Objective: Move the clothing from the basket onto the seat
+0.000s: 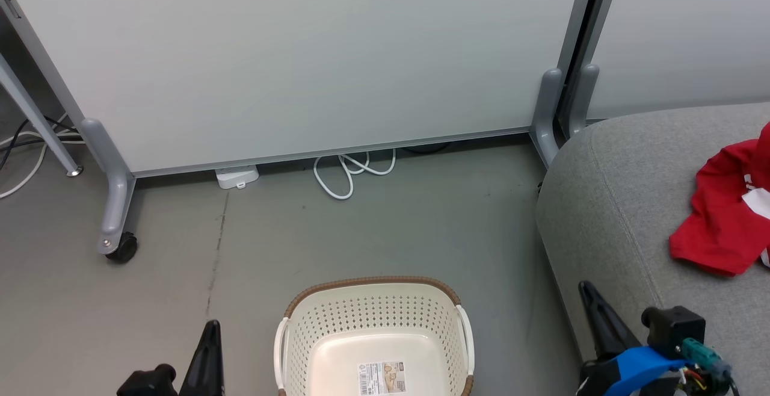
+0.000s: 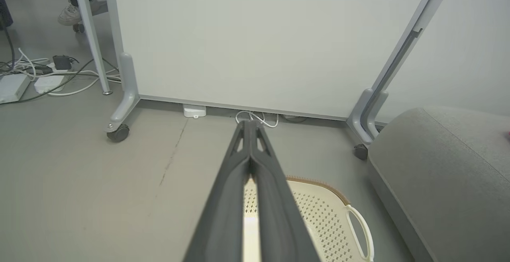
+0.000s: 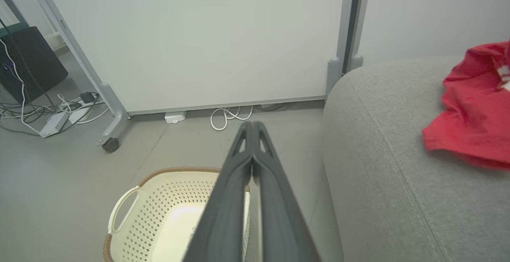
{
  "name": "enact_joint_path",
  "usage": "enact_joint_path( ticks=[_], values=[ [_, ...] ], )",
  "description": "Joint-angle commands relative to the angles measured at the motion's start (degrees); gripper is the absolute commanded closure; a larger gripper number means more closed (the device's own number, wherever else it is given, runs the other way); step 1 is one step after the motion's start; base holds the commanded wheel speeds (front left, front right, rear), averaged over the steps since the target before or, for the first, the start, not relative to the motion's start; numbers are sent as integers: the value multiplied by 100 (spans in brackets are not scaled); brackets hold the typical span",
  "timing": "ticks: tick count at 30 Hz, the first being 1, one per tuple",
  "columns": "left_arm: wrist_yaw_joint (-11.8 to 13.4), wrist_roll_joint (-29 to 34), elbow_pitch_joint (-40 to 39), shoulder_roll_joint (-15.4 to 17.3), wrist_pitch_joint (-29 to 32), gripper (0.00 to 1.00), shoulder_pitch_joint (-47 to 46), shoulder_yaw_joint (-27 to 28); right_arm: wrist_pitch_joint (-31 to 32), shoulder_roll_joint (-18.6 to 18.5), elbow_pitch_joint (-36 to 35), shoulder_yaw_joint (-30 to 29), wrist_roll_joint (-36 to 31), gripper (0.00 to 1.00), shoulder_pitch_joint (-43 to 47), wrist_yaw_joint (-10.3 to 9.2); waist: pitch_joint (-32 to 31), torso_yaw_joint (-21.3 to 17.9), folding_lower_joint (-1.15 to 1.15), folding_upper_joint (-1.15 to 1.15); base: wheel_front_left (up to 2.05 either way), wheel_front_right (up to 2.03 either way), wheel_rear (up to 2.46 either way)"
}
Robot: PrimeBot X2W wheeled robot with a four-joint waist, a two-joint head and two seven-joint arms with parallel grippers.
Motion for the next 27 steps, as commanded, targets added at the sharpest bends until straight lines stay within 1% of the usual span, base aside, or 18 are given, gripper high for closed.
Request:
enact_joint_path(
  ticks=[1,4,15,27],
  values=[
    [0,-17,36,-2,5,100,15,2,6,0,30,-4,17,100,13,0,0,0,0,0,0,0,0],
    [0,-55,161,-13,17,100,80,6,28,5,167,-2,58,100,87,0,1,-1,0,0,0,0,0],
    [-1,-1182,23,-15,335,100,-71,126,259,34,53,-145,1251,100,33,0,10,-24,0,0,0,0,0],
    [-3,-2256,-111,-16,632,100,-214,231,470,62,-61,-271,2389,100,-18,0,20,-48,0,0,0,0,0]
  ],
)
